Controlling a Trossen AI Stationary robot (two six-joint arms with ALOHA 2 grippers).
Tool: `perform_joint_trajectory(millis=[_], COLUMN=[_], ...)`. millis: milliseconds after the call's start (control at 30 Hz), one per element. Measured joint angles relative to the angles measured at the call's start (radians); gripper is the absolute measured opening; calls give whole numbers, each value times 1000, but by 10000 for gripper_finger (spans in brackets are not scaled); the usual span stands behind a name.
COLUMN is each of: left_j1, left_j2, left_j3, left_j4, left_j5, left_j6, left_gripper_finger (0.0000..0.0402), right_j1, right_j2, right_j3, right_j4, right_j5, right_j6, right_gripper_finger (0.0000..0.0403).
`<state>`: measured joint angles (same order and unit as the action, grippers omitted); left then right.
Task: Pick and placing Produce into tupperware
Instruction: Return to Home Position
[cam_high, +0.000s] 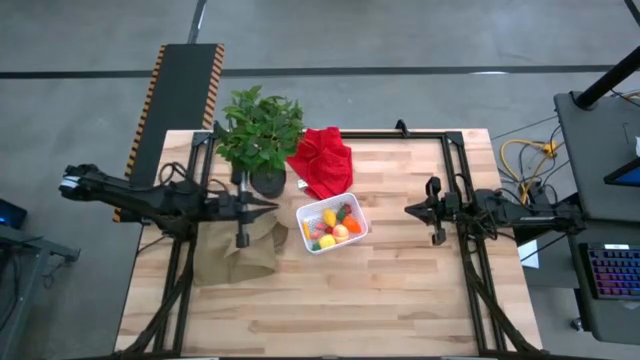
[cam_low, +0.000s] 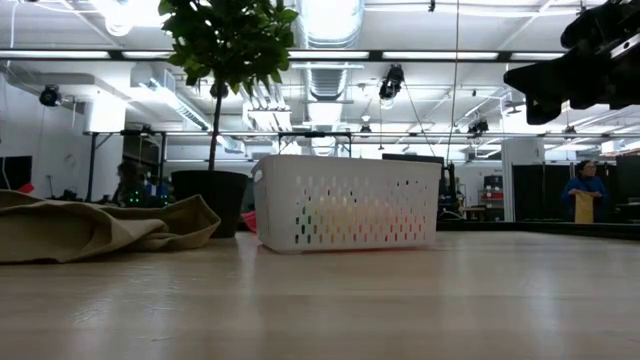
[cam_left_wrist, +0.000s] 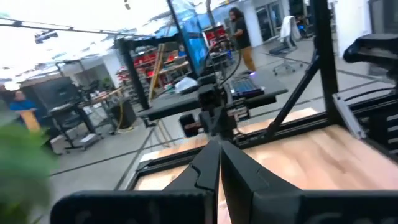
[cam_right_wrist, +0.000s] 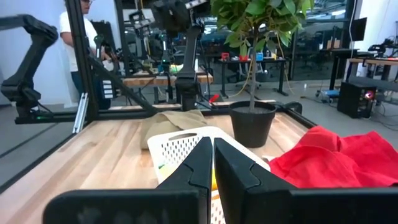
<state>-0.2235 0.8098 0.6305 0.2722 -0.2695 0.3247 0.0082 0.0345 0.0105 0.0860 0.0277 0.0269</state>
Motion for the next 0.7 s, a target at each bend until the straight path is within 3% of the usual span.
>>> perform_joint_trajectory(millis=[133,500,700], left_j1=[35,99,99], left_j2=[-135,-454,-625], left_j3=[-93,-347,-383], left_j4=[-1,-63,-185], left_j5=[-22,31,30], left_j6=[49,5,-31], left_gripper_finger=[0,0,0], right_j1=[0,0,0], right_j2=[0,0,1], right_j3=[0,0,0], right_j4=[0,0,0], right_j5=[4,53,53], right_j6=[0,0,3], right_gripper_finger=[9,9,9])
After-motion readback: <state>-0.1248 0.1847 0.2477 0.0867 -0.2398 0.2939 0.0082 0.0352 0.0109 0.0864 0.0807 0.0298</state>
